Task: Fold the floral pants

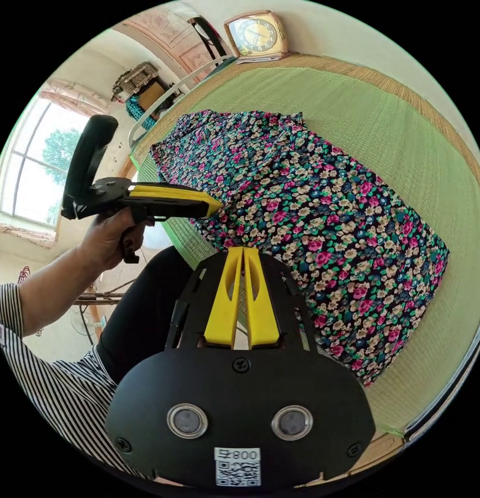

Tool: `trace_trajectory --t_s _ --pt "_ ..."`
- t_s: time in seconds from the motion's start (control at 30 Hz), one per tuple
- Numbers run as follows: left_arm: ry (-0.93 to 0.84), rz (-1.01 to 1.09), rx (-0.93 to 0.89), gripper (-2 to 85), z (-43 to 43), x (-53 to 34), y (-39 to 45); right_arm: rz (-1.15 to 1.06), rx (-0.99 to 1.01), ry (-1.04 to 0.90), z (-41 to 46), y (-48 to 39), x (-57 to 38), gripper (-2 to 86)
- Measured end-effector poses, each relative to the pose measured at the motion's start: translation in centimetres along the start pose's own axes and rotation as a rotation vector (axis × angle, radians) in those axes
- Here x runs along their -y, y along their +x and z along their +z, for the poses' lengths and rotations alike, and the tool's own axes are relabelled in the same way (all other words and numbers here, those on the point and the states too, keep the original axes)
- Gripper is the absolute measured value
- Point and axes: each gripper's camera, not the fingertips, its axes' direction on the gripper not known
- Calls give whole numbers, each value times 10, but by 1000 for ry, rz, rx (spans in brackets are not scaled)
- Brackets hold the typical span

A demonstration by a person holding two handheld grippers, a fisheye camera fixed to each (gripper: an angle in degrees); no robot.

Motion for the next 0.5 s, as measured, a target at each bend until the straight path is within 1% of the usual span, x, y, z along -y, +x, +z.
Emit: trace_trajectory --t_s 0.07,0.17,0.2,0.27,0.4,0.5 --pt "84 8 -17 6 -17 -13 18 22 2 70 -20 11 -16 1" --pt "105 68 -79 15 -21 -30 50 96 -16 137 -49 43 -54 2" --pt "102 84 -92 19 -19 -32 58 149 -34 156 -57 61 -72 2" --pt "55 187 -133 37 -5 -40 96 242 -28 183 -66 91 -99 2" --pt "-2 335 -129 68 20 -43 160 394 13 261 -84 144 -146 5" --pt "-41 456 -67 86 39 -39 212 441 49 287 -87 171 -163 12"
